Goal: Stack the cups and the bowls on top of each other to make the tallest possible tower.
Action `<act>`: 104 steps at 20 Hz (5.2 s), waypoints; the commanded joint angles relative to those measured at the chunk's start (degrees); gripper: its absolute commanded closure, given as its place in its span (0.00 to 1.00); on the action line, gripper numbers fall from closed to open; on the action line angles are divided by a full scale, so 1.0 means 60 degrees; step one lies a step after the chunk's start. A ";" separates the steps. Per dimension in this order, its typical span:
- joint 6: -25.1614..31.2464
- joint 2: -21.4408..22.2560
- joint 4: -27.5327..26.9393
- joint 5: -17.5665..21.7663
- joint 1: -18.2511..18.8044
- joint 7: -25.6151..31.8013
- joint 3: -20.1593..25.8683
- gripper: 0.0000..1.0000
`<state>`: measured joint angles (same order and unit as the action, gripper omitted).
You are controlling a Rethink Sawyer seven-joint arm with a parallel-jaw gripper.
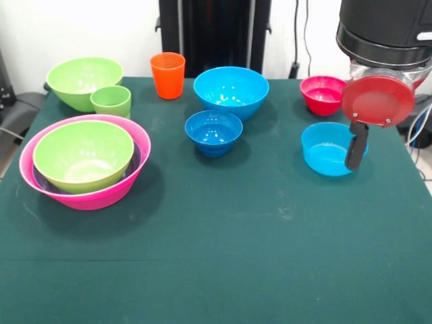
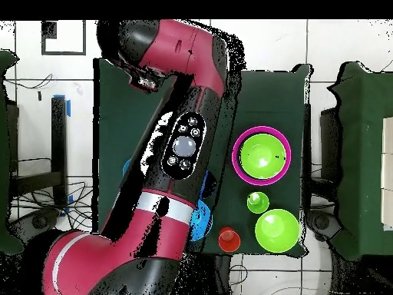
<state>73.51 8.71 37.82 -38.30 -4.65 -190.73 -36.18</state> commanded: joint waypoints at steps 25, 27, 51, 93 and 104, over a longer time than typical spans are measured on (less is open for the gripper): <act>-0.0005 -0.0695 0.1943 0.0146 -0.0595 -0.2740 0.0109 0.00; -0.0021 -0.0704 0.1957 0.0116 -0.0607 -0.2763 0.0053 0.00; -0.0439 -0.2211 0.0505 -0.0385 -0.0404 -0.3523 -0.0145 0.00; 0.1988 -0.2696 -0.1603 -0.2189 -0.0514 -0.4860 -0.1799 0.00; 0.0913 -0.1731 0.0832 -0.1530 -0.0983 -0.3156 -0.1224 0.00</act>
<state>81.73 -5.11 32.81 -50.21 -9.30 -202.98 -49.20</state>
